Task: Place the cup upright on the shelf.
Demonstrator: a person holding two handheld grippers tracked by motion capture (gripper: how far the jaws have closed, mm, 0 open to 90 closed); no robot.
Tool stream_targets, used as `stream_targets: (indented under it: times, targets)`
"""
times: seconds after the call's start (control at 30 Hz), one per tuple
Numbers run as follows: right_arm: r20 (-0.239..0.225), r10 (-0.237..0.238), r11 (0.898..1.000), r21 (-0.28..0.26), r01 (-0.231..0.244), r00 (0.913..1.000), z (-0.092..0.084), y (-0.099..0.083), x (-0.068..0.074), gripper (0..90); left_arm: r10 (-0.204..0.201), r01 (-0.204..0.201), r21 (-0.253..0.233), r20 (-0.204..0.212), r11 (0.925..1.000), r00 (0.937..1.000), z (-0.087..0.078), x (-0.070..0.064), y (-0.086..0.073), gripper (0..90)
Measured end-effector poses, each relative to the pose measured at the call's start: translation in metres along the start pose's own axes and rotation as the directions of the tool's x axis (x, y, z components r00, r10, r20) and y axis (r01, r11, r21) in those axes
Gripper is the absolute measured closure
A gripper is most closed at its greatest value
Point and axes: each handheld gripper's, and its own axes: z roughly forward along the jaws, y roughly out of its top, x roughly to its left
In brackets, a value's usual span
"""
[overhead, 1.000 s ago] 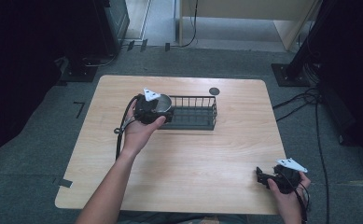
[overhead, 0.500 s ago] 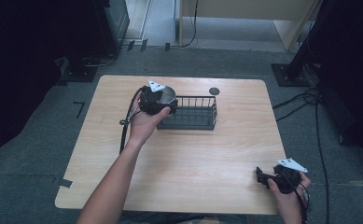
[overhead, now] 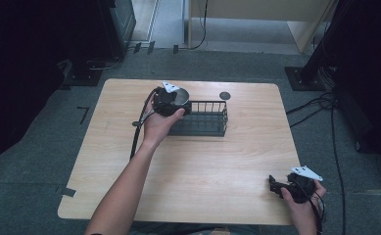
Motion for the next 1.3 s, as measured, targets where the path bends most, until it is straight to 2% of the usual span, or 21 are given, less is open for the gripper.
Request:
stream_targets:
  times: [0.2,0.23,0.37,0.5,0.8,1.23,1.3]
  targets:
    - [0.000,0.000,1.000,0.000,0.000,1.0000,0.000,0.000,0.000,0.0,0.010,-0.010,0.031,-0.002,0.9995,0.9999,0.010,0.000,-0.007,18.8]
    - [0.000,0.000,1.000,0.000,0.000,1.0000,0.000,0.000,0.000,0.0,0.014,-0.014,0.031,-0.018,0.9994,0.9997,0.013,-0.001,-0.010,18.9]
    - [0.000,0.000,1.000,0.000,0.000,1.0000,0.000,0.000,0.000,0.0,0.004,-0.002,0.049,-0.025,0.9988,0.9997,0.018,0.002,-0.016,18.9]
    - [0.000,0.000,1.000,0.000,0.000,1.0000,0.000,0.000,0.000,0.0,0.018,-0.016,0.062,-0.037,0.9980,0.9992,0.021,0.003,-0.021,18.8]
    - [0.000,0.000,1.000,0.000,0.000,1.0000,0.000,0.000,0.000,0.0,0.024,-0.019,0.088,-0.059,0.9959,0.9980,0.030,0.007,-0.028,18.8]
    - [0.000,0.000,1.000,0.000,0.000,1.0000,0.000,0.000,0.000,0.0,0.044,-0.038,0.098,-0.052,0.9945,0.9977,0.033,0.004,-0.032,18.1]
    - [0.000,0.000,1.000,0.000,0.000,1.0000,0.000,0.000,0.000,0.0,0.045,-0.042,0.092,-0.041,0.9949,0.9981,0.031,0.005,-0.031,14.4]
